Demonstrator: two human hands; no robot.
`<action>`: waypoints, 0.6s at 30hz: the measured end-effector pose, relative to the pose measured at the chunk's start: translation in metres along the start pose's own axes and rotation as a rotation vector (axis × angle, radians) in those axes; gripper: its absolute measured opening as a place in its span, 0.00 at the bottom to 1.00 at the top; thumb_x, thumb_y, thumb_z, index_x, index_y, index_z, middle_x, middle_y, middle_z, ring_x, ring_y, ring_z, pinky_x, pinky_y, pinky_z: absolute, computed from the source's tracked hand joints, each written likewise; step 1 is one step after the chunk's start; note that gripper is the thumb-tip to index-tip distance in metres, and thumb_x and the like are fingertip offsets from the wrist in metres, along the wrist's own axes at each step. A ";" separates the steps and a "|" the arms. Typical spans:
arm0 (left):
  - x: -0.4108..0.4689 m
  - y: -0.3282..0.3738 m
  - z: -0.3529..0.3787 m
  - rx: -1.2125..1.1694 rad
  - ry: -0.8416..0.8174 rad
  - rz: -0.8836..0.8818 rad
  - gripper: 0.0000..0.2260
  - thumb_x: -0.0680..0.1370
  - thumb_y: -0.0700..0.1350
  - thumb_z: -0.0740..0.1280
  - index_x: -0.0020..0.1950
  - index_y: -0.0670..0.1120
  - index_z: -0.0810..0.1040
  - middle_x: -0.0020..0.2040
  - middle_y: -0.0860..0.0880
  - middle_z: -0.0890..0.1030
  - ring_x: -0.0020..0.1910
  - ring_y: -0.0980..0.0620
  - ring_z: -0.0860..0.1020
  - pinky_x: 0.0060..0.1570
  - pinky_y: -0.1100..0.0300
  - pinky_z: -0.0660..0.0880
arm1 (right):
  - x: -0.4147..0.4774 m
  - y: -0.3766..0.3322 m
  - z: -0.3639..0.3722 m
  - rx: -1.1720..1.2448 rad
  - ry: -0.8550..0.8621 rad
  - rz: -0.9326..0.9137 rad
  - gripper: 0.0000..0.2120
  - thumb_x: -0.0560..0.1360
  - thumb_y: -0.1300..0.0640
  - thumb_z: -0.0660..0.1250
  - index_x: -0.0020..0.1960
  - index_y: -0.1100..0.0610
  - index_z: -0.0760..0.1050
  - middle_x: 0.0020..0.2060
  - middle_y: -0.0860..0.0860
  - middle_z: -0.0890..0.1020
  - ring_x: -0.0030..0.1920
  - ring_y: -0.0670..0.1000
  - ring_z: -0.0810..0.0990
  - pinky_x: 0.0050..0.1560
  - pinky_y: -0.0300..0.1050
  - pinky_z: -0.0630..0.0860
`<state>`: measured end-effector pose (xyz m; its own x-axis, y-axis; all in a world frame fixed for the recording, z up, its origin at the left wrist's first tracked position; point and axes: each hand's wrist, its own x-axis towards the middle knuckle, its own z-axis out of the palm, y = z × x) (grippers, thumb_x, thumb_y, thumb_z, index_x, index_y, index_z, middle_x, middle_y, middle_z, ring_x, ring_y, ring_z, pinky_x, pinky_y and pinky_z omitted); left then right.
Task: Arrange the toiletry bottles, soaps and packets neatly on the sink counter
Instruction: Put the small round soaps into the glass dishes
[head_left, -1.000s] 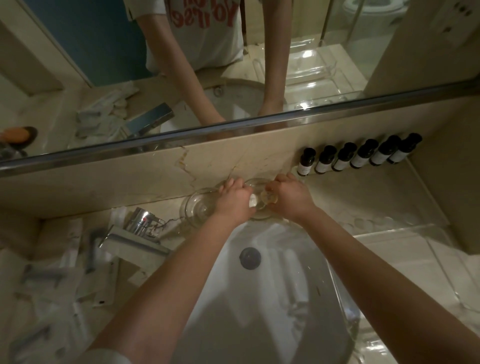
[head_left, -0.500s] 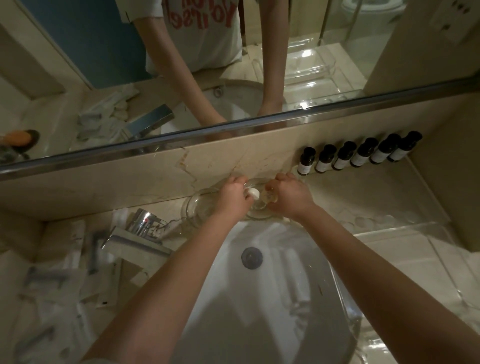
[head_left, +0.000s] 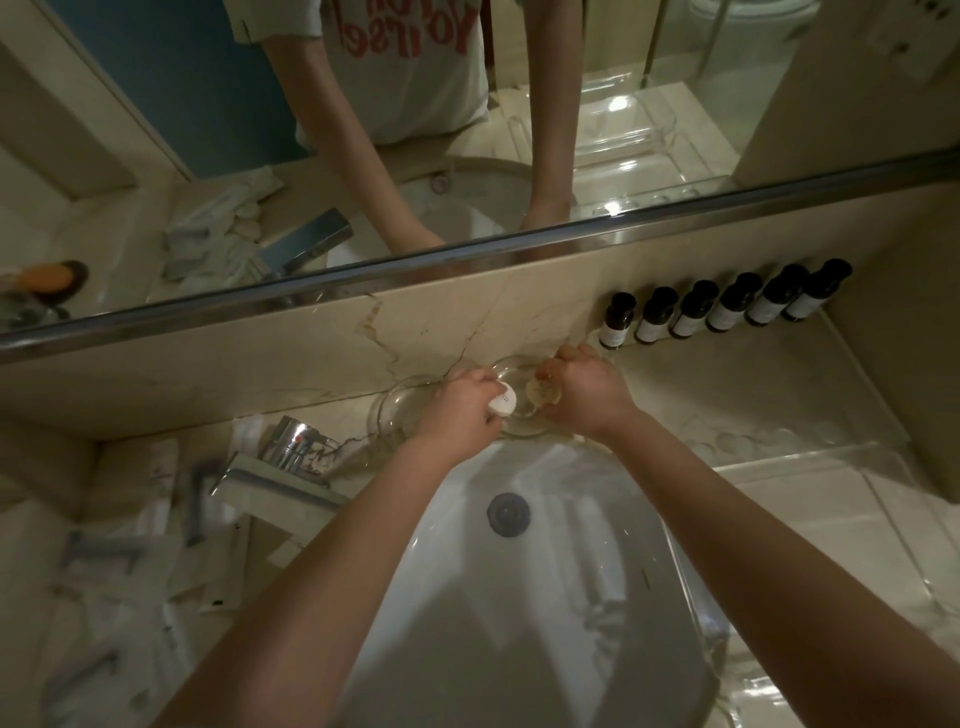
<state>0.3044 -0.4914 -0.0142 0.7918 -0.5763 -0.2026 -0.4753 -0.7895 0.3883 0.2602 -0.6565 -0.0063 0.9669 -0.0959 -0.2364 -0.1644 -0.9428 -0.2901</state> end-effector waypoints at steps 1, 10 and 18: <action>0.000 0.002 0.003 0.005 0.039 -0.036 0.20 0.73 0.44 0.67 0.66 0.45 0.74 0.67 0.48 0.71 0.67 0.47 0.67 0.64 0.55 0.66 | 0.000 0.000 0.000 0.002 -0.001 -0.002 0.22 0.70 0.50 0.70 0.63 0.54 0.73 0.59 0.53 0.75 0.61 0.56 0.70 0.55 0.47 0.69; 0.016 0.020 0.018 0.119 0.068 -0.231 0.22 0.72 0.51 0.68 0.64 0.46 0.73 0.63 0.45 0.69 0.66 0.45 0.64 0.63 0.52 0.63 | 0.003 0.000 -0.005 -0.010 -0.037 -0.015 0.23 0.70 0.50 0.70 0.64 0.54 0.73 0.60 0.54 0.75 0.63 0.55 0.69 0.56 0.47 0.69; 0.024 0.008 0.013 -0.046 -0.028 -0.151 0.19 0.70 0.46 0.72 0.60 0.48 0.77 0.60 0.44 0.72 0.64 0.43 0.65 0.66 0.55 0.63 | 0.009 -0.001 -0.006 -0.013 -0.060 -0.039 0.25 0.69 0.47 0.71 0.65 0.51 0.73 0.59 0.53 0.75 0.62 0.56 0.70 0.54 0.47 0.69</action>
<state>0.3149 -0.5144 -0.0282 0.8415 -0.4580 -0.2865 -0.3332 -0.8575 0.3921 0.2698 -0.6589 -0.0022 0.9589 -0.0399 -0.2808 -0.1240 -0.9494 -0.2885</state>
